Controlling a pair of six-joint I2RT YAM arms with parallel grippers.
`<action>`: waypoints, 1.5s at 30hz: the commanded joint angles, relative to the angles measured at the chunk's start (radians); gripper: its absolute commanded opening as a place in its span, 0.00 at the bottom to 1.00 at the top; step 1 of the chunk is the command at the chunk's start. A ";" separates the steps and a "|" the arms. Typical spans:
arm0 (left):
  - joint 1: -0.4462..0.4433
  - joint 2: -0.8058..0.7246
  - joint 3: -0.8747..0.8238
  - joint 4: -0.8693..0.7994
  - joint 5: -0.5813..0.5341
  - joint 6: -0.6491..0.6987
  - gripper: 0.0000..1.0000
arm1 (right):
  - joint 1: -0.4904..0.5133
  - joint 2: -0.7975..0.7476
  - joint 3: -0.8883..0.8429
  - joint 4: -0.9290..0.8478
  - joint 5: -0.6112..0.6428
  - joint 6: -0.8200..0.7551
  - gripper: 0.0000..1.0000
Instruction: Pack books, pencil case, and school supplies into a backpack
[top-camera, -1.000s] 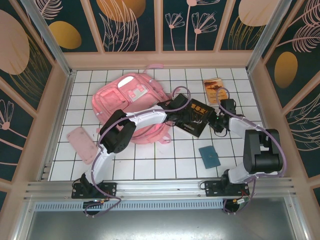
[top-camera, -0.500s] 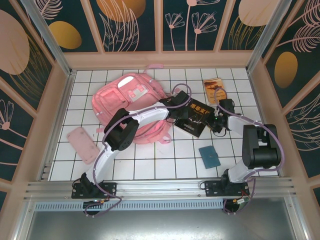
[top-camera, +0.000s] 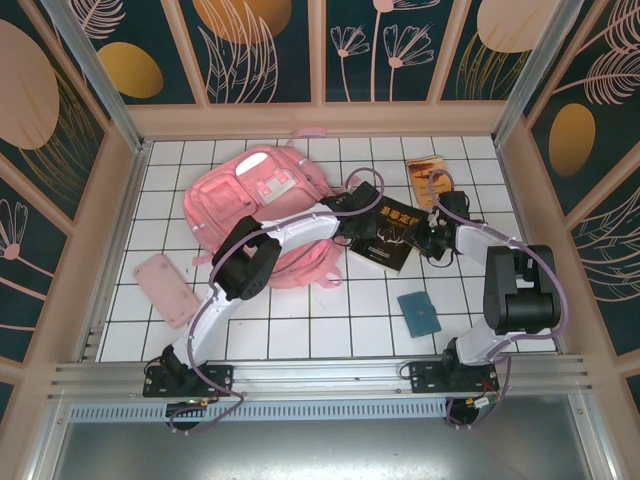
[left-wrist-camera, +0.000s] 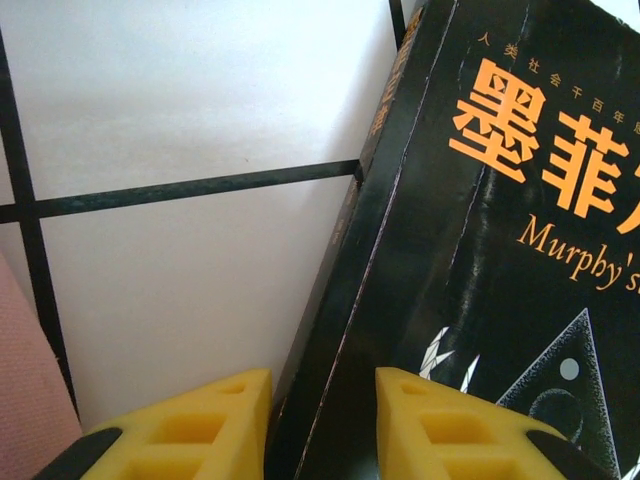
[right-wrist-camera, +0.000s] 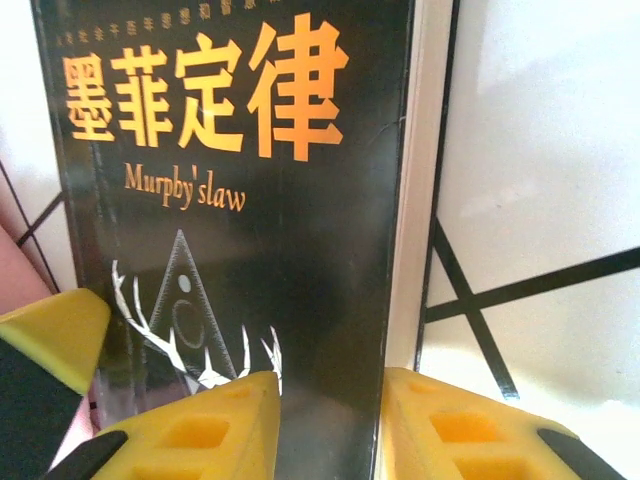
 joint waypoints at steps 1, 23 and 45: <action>-0.004 0.048 -0.015 -0.041 0.023 0.016 0.31 | 0.032 -0.042 0.058 -0.026 -0.024 -0.008 0.30; 0.107 -0.213 -0.065 0.082 0.151 0.103 0.59 | 0.007 -0.199 0.128 -0.050 -0.024 -0.045 0.00; 0.350 -0.664 -0.648 0.593 0.658 0.009 0.97 | 0.117 -0.191 0.297 0.274 -0.688 0.012 0.00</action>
